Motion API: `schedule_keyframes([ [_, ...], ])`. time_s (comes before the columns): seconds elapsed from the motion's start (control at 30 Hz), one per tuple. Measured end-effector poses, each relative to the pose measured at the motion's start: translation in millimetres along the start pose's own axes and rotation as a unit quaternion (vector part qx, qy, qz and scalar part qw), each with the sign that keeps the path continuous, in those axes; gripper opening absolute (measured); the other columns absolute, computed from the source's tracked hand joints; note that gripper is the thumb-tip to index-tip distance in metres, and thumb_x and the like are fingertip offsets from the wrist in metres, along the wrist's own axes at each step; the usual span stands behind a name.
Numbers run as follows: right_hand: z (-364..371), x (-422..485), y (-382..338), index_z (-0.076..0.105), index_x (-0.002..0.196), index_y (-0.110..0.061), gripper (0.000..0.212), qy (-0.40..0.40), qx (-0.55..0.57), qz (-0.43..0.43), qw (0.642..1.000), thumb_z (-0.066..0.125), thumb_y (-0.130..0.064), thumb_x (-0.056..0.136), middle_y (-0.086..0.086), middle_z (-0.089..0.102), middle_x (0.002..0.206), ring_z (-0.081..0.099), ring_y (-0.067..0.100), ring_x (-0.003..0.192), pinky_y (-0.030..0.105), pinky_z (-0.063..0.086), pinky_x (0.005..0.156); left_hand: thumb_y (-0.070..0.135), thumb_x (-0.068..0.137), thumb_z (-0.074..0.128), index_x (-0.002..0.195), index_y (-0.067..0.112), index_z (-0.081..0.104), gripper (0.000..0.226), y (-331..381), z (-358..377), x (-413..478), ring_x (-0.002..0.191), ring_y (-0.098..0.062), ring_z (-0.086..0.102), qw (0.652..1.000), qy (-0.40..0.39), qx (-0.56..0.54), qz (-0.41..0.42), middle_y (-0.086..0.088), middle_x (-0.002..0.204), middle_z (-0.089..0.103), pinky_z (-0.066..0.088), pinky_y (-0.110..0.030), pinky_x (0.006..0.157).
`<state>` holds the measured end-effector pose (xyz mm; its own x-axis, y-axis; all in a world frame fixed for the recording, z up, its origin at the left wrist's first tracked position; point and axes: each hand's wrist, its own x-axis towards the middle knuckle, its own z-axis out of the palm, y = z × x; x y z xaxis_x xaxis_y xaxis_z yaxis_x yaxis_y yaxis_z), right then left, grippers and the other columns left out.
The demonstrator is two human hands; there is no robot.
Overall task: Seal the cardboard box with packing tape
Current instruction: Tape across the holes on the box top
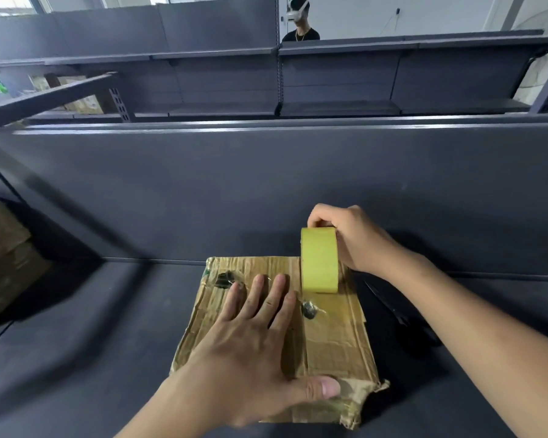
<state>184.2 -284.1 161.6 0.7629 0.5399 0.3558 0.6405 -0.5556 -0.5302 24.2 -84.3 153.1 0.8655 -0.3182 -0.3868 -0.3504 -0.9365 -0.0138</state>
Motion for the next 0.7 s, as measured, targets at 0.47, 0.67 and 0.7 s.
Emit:
schedule_keyframes([
  [0.47,6,0,-1,0.046,0.063,0.002,0.027,-0.151,0.085,0.04,0.984,0.054,0.004,0.088,0.015,0.045,0.061,0.039,0.014,0.058,0.041,0.035,0.054,0.1,0.054,-0.014,0.152,0.03,-0.036,0.122,12,2,-10,0.143,-0.022,-0.047,1.0,0.004,-0.009,-0.008,0.011,0.153,-0.051,-0.019,-0.048,0.125],
  [0.67,5,13,10,0.074,0.089,-0.017,0.016,-0.064,0.072,0.016,0.995,0.064,-0.005,0.09,0.002,0.074,0.087,0.072,0.019,0.085,0.051,0.058,0.076,0.102,0.053,-0.012,0.147,0.033,-0.038,0.118,17,6,-15,0.141,-0.019,-0.049,1.0,0.011,-0.018,-0.006,0.013,0.151,-0.052,-0.02,-0.048,0.125],
  [0.7,2,14,10,0.075,0.091,-0.019,0.017,-0.048,0.058,-0.006,0.997,0.066,-0.005,0.09,-0.001,0.075,0.087,0.072,0.016,0.085,0.048,0.058,0.074,0.102,0.054,-0.011,0.148,0.034,-0.037,0.119,17,7,-15,0.141,-0.019,-0.049,1.0,0.014,-0.02,-0.005,0.013,0.151,-0.052,-0.02,-0.047,0.125],
])
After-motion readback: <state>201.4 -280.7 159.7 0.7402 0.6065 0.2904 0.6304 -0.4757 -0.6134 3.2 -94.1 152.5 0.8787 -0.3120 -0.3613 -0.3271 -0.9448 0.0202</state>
